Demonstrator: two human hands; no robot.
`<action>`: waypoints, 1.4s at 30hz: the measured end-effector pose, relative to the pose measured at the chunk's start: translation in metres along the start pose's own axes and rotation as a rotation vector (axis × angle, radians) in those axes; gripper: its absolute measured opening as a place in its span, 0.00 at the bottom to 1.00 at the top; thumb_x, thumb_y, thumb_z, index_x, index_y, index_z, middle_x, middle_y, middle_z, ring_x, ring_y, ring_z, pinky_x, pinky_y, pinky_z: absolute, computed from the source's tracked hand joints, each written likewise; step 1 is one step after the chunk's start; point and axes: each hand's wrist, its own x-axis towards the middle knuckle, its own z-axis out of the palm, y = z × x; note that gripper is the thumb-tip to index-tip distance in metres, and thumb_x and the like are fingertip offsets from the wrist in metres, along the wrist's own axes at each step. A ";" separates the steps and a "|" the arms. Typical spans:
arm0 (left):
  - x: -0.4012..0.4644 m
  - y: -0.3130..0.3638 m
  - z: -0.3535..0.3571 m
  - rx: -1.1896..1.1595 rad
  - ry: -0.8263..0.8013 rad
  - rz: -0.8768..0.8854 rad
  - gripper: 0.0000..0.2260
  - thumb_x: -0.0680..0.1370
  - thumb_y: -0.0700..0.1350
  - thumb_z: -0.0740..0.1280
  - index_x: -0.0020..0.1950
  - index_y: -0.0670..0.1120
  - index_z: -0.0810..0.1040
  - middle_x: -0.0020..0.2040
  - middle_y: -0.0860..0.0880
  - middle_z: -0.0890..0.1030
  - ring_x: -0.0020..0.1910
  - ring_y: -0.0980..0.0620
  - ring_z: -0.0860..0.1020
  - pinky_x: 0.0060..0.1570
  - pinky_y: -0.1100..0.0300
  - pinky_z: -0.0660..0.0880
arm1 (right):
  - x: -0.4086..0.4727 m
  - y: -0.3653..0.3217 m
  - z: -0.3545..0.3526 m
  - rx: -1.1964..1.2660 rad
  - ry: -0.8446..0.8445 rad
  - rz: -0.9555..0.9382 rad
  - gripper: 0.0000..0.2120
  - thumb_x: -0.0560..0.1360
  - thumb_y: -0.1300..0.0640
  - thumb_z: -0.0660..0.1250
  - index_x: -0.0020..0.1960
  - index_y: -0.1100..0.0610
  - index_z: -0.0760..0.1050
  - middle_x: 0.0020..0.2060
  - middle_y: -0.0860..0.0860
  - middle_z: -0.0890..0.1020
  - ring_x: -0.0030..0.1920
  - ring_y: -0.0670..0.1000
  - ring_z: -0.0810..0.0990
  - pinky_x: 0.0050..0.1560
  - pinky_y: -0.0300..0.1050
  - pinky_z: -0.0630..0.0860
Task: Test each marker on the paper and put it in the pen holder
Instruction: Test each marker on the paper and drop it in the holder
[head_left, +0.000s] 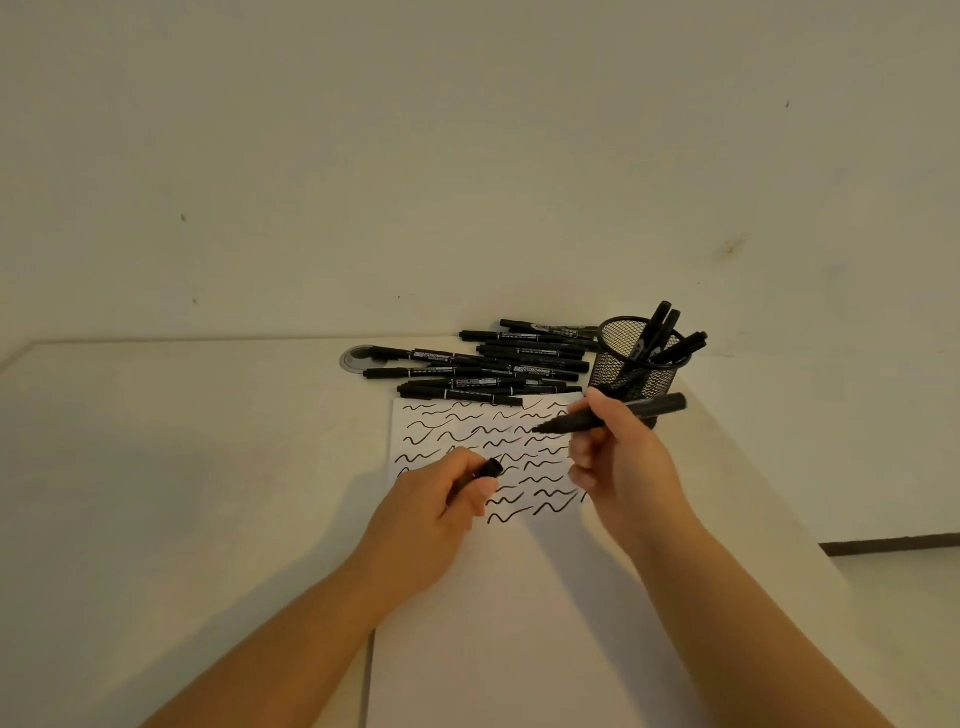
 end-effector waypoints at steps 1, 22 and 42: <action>0.000 0.000 0.000 -0.006 0.004 0.003 0.07 0.78 0.50 0.61 0.42 0.62 0.71 0.33 0.59 0.78 0.33 0.58 0.75 0.38 0.60 0.73 | 0.000 0.003 0.006 0.002 -0.016 -0.001 0.12 0.75 0.55 0.63 0.35 0.57 0.77 0.20 0.48 0.71 0.20 0.45 0.66 0.18 0.36 0.62; -0.006 0.008 -0.002 0.197 0.062 0.198 0.09 0.76 0.57 0.57 0.46 0.55 0.74 0.33 0.62 0.71 0.36 0.59 0.72 0.33 0.70 0.66 | -0.013 0.024 0.006 -0.360 -0.283 -0.226 0.13 0.72 0.56 0.65 0.29 0.57 0.71 0.18 0.50 0.72 0.20 0.46 0.67 0.23 0.34 0.65; -0.010 0.031 -0.010 -0.260 -0.242 -0.070 0.15 0.77 0.53 0.57 0.33 0.56 0.75 0.22 0.55 0.69 0.24 0.58 0.65 0.28 0.69 0.63 | -0.022 0.027 0.016 -0.147 -0.357 -0.290 0.11 0.61 0.53 0.64 0.22 0.52 0.66 0.20 0.48 0.66 0.23 0.47 0.62 0.23 0.39 0.59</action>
